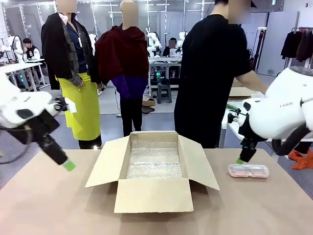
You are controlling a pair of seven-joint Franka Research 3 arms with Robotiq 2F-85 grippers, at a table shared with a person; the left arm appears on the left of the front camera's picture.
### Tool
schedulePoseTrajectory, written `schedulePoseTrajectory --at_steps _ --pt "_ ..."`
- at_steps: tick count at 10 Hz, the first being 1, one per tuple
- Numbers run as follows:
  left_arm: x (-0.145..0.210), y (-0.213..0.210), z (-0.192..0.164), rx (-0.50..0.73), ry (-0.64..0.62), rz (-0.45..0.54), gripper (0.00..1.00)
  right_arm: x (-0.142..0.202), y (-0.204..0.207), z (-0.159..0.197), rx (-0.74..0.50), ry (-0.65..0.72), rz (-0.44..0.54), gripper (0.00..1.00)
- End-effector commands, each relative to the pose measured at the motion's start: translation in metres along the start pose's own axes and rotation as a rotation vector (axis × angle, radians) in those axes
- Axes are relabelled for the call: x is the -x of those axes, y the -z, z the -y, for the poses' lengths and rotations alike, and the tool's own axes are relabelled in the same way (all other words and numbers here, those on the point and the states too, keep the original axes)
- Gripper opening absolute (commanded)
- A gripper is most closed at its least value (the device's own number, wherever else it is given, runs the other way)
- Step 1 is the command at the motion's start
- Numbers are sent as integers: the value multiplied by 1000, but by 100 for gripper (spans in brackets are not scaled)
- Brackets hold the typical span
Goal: Pack the glasses set securely to prepare it for shipping.
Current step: Place the Glasses case inside the Package Box.
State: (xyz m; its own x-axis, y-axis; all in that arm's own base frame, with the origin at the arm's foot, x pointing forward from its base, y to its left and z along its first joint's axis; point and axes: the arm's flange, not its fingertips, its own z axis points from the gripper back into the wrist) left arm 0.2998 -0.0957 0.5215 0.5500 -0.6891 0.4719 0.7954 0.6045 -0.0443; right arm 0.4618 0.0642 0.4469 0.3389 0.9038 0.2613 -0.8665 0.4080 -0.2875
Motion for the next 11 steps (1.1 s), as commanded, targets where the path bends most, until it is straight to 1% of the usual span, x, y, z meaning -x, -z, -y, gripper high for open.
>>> schedulePoseTrajectory --at_steps 1,2,3,4,5,8,9,10,11 --pt "34 -15 6 33 38 15 100 11 13 35 3 -175 -24 100" --pt "47 -19 5 57 22 32 100 20 17 49 -7 -242 -27 100" --pt "52 -17 3 62 -2 30 100 26 18 56 -43 -307 -35 100" --pt "53 -17 1 91 -2 50 100 30 17 58 -109 -336 -65 100" --pt "26 -33 -2 27 8 17 100 23 16 43 -11 -238 -48 100" --pt "26 -33 -2 27 8 17 100 23 16 43 -11 -238 -48 100" --pt "26 -33 -2 27 8 17 100 25 17 50 -31 -272 -59 100" --pt "26 -33 -2 27 8 17 100 23 29 66 -16 -280 -88 100" --pt "26 -33 -2 27 8 17 100 21 43 74 -28 -282 -138 100"
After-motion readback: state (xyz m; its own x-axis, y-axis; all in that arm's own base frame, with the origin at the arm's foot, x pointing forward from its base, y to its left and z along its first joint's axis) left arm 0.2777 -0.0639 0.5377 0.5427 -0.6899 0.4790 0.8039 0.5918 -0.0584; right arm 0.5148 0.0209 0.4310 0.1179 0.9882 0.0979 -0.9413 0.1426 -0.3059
